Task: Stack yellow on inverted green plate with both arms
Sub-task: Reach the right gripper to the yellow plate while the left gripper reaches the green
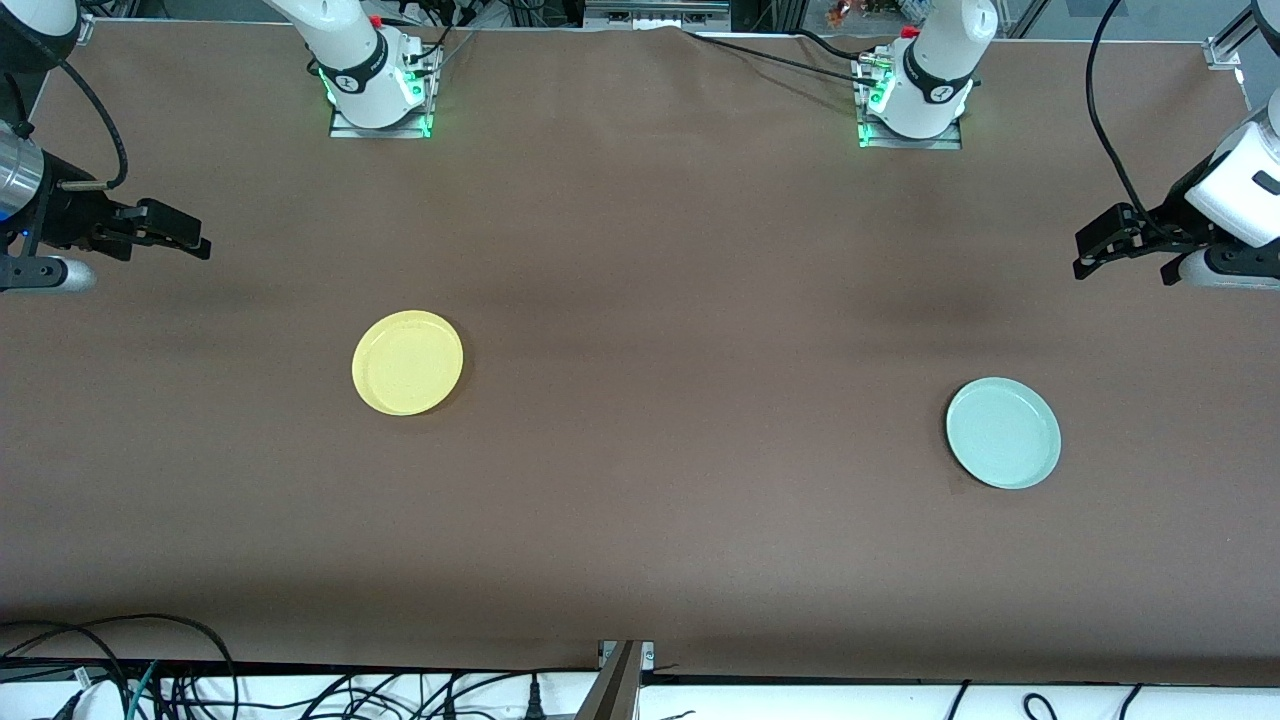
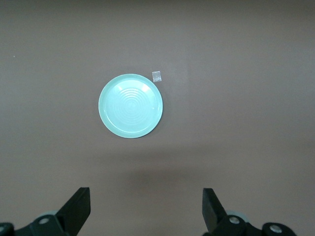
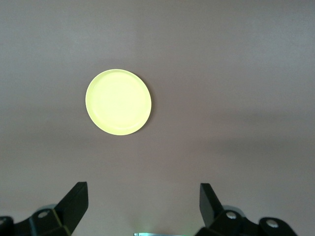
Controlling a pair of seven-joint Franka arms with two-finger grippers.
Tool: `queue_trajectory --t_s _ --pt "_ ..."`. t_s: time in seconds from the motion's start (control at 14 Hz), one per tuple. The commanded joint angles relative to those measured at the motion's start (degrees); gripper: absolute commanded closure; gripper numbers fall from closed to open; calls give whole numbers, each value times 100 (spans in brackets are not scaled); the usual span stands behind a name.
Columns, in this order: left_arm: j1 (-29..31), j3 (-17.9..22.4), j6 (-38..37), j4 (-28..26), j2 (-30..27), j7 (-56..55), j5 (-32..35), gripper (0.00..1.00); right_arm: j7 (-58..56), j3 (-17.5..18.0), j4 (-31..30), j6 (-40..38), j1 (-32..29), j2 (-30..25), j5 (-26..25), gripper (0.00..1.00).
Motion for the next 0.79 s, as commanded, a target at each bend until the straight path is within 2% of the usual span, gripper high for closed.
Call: queue_trajectory --t_s 0.0,0.29,0.5,0.64,0.71 --pt "-17 67 -156 58 26 1 -43 0 -7 -3 107 -77 1 46 83 0" --pt "1 58 -202 138 114 -25 -51 0 -7 -3 107 -77 1 46 83 0" --pt "1 67 -561 226 219 -16 -60 0 -7 -3 107 -77 1 46 83 0" --pt "27 67 -571 253 508 19 -34 0 -68 -3 107 -86 -16 37 65 0" --pt "80 76 -554 436 762 37 18 0 -77 -3 107 -95 -16 37 22 0"
